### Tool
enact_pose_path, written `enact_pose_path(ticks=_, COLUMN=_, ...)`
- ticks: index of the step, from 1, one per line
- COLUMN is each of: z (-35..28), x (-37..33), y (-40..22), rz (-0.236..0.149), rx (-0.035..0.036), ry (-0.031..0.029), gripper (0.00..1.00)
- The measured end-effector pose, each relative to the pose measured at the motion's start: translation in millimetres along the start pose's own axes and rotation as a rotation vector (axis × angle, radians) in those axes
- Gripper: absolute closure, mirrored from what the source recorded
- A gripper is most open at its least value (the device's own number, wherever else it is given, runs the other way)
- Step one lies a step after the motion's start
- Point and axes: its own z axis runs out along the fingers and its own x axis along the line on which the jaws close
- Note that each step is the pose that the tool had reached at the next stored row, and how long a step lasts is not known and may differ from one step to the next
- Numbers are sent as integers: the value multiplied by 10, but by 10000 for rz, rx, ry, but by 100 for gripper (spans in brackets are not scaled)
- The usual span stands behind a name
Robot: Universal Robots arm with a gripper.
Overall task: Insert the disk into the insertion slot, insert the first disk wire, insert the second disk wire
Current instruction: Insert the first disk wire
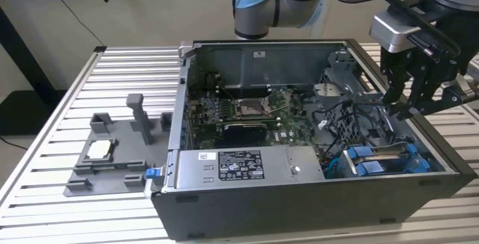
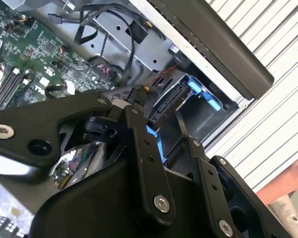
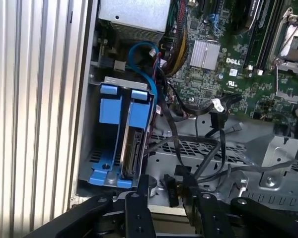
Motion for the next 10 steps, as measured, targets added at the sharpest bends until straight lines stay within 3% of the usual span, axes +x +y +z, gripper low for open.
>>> enact_pose_path(ticks=2, z=3, x=-6, y=-1, rz=-2, rx=21, ry=-25, gripper=59)
enact_pose_path(ticks=7, z=3, x=-10, y=-1, rz=-3, rx=21, ry=-19, gripper=61)
enact_pose_path(ticks=9, z=3, x=-11, y=-1, rz=-3, rx=21, ry=-18, gripper=74)
enact_pose_path(ticks=10, z=4, x=-11, y=-3, rz=-5, rx=15, ry=-6, gripper=74)
